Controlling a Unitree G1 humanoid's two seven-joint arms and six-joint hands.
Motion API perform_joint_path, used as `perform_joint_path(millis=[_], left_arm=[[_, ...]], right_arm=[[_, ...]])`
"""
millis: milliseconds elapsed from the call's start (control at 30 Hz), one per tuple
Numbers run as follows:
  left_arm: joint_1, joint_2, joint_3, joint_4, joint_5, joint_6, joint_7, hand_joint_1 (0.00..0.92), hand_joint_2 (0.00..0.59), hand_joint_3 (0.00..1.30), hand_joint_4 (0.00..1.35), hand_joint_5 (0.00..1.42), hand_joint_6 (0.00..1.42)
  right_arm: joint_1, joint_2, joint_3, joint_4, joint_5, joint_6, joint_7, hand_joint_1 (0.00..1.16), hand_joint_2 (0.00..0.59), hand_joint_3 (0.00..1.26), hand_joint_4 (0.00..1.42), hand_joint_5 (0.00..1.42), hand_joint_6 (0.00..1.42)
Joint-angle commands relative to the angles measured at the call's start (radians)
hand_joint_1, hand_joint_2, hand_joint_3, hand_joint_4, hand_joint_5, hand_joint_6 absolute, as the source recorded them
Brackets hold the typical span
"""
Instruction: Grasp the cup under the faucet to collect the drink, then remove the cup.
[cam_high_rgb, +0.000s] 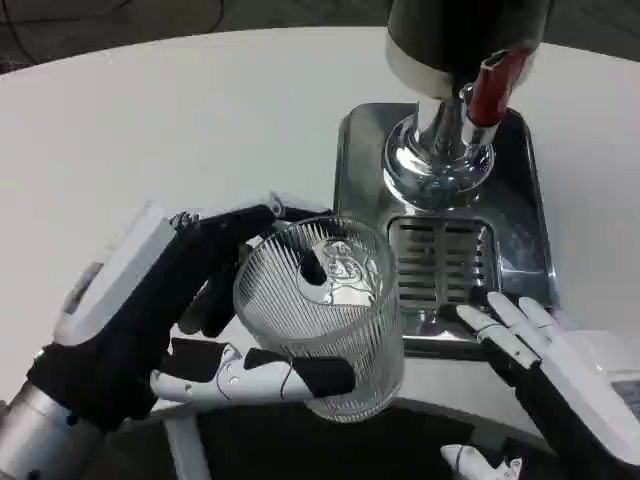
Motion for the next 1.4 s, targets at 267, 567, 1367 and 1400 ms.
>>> perform_joint_path(millis=[267,567,1367,1400], left_arm=[[0.008,0.002,0.015,-0.020,-0.026,-0.007,-0.004,0.491,0.051,1.05,1.17,1.35,1.42],[-0.002,-0.004,0.011,-0.008,-0.019,-0.004,0.003,0.491,0.051,1.05,1.17,1.35,1.42],[-0.186,-0.036,-0.047,0.196,0.093,-0.015,0.044,0.491,0.050,1.05,1.17,1.35,1.42],[-0.201,-0.038,-0.054,0.216,0.104,-0.016,0.050,0.491,0.050,1.05,1.17,1.35,1.42]], right_arm=[[0.009,0.006,0.004,-0.012,0.000,-0.003,0.013,0.32,0.398,0.10,0.00,0.00,0.00],[0.005,0.010,-0.004,-0.012,0.005,0.003,0.014,0.32,0.398,0.10,0.00,0.00,0.00],[-0.022,0.014,-0.113,-0.004,0.054,0.042,0.002,0.32,0.398,0.10,0.00,0.00,0.00],[-0.022,0.014,-0.119,-0.003,0.056,0.042,0.000,0.32,0.398,0.10,0.00,0.00,0.00]])
